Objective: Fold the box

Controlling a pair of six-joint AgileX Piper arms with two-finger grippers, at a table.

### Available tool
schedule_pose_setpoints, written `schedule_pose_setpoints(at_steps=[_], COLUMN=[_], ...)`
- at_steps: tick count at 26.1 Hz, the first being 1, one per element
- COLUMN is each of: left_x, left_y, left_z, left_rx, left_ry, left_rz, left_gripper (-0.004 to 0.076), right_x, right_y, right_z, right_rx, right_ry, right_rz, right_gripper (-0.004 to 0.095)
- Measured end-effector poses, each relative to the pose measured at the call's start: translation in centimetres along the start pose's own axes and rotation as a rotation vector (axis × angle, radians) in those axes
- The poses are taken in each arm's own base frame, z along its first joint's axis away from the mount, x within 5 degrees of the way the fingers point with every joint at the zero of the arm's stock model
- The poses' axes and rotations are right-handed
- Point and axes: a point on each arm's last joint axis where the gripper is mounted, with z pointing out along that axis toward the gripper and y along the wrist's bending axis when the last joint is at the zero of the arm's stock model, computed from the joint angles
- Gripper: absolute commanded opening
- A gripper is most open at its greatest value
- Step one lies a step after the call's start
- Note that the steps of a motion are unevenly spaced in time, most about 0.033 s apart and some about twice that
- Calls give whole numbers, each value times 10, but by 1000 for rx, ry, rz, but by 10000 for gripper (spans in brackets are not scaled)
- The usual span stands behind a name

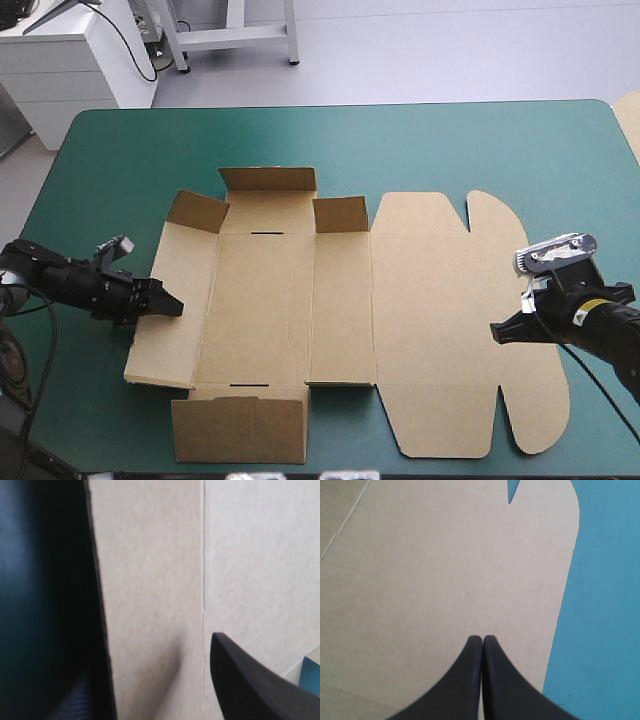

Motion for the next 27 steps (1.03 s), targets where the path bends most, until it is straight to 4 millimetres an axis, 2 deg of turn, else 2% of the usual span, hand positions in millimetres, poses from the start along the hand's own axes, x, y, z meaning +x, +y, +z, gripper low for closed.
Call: schedule_pose_setpoints(at_steps=[4, 7, 10, 18, 27], left_x=[0, 1, 1, 0, -4], left_y=[-4, -4, -4, -9, -18], left_z=[5, 8, 9, 9, 14], left_rx=[4, 4, 18, 67, 79], left_ry=[20, 34, 35, 31, 21], left_rz=[15, 18, 10, -3, 67], left_gripper=[284, 126, 4, -8, -8], right_x=[0, 0, 0, 0, 0], right_y=[0, 0, 0, 0, 0], right_z=[0, 0, 0, 0, 0], right_rx=[-1, -1, -1, -1, -1], right_ry=[-1, -1, -1, -1, -1], right_rz=[0, -1, -2, -2, -2], right_gripper=[-16, -16, -16, -16, -21])
